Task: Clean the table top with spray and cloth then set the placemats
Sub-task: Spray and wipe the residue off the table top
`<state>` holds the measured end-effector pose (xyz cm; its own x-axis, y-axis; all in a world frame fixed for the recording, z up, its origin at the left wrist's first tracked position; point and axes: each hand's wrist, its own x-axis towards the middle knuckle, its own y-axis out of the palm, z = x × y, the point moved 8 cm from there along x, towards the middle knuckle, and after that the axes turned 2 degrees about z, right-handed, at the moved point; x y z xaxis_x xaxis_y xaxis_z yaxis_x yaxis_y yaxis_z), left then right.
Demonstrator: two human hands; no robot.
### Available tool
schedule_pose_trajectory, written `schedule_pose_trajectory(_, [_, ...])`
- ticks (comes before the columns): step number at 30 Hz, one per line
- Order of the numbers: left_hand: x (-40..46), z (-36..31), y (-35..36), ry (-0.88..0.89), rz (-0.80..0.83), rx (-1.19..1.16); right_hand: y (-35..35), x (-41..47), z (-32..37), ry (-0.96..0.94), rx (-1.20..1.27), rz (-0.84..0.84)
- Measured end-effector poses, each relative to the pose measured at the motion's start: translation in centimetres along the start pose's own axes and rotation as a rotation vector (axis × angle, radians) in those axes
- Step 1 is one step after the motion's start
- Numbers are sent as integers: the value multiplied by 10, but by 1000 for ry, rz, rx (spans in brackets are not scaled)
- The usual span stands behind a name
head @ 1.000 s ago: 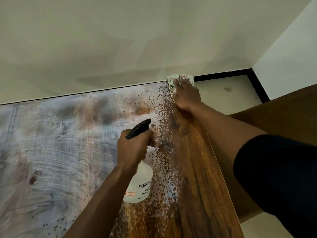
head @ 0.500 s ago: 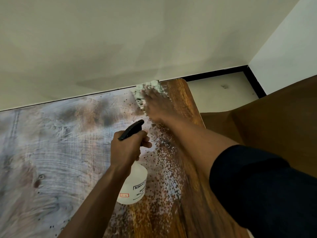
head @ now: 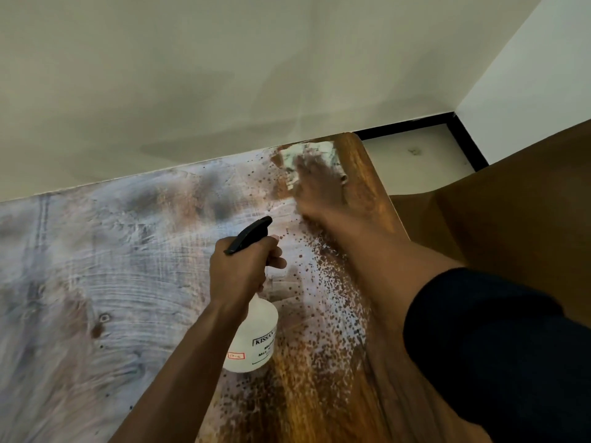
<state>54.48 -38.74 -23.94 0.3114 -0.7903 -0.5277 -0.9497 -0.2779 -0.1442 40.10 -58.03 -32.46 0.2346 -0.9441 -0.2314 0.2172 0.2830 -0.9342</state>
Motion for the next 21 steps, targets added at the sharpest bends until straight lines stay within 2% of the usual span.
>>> schedule_pose_trajectory(3, [3, -1, -10, 9, -20, -5, 25, -22, 49, -163, -3, 67])
schedule_pose_trajectory(6, [4, -3, -11, 12, -1, -3, 22, -25, 34, -226, -44, 89])
schedule_pose_trajectory(14, [7, -1, -24, 22, 60, -23, -20, -19, -91, 106, -29, -21])
schedule_pose_trajectory(18, [17, 0, -40, 6, 32, -18, -17, -4, -72, 238, 5, -37])
schedule_pose_trajectory(21, [25, -2, -47, 6, 14, -7, -7, 7, -5, 100, 19, -32])
